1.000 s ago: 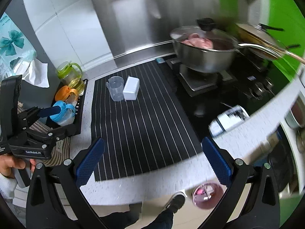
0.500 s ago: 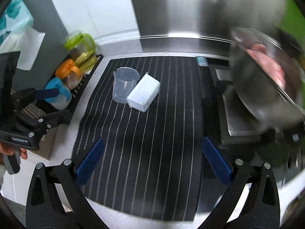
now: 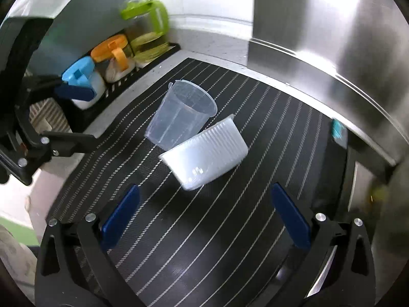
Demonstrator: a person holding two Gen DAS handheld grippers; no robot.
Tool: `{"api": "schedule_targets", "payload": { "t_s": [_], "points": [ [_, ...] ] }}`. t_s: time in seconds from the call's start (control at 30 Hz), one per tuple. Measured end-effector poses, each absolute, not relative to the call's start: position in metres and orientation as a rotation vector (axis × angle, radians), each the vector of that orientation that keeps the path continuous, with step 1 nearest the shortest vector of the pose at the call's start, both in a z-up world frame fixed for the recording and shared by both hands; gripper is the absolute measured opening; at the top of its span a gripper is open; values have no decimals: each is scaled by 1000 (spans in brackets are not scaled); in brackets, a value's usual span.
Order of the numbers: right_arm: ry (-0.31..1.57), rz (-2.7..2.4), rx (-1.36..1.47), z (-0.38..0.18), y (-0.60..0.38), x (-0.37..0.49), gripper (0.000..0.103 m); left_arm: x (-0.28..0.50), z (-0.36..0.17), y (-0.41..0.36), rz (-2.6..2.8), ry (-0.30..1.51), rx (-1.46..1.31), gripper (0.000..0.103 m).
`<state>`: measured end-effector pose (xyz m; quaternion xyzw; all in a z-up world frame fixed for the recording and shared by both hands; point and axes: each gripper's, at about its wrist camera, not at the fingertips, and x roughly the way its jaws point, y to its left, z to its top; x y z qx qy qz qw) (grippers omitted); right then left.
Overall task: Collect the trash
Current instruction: 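Reach the right gripper to the white plastic tray and grasp it, then grasp the clear measuring jug with the left gripper while the right gripper holds the tray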
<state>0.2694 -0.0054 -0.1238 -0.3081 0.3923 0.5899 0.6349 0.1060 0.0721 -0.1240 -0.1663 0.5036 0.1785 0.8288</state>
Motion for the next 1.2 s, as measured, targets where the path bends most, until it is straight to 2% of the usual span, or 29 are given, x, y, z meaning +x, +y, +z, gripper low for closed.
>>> {"api": "schedule_targets", "payload": {
  "t_s": [0.4,0.6,0.87,1.2],
  "points": [
    [684,1567,-831,-136,13,253,98,104,-142,81,421,1093,-409,96],
    [643,1588,-848,-138,16,252,78,103,-145,83,428,1099,-427,96],
    [653,1567,-808,-128,8,255,73,107,-142,82,421,1100,-423,96],
    [789,1410,-744,-108,-10,262,73,127,-123,73,399,1083,-395,96]
  ]
}}
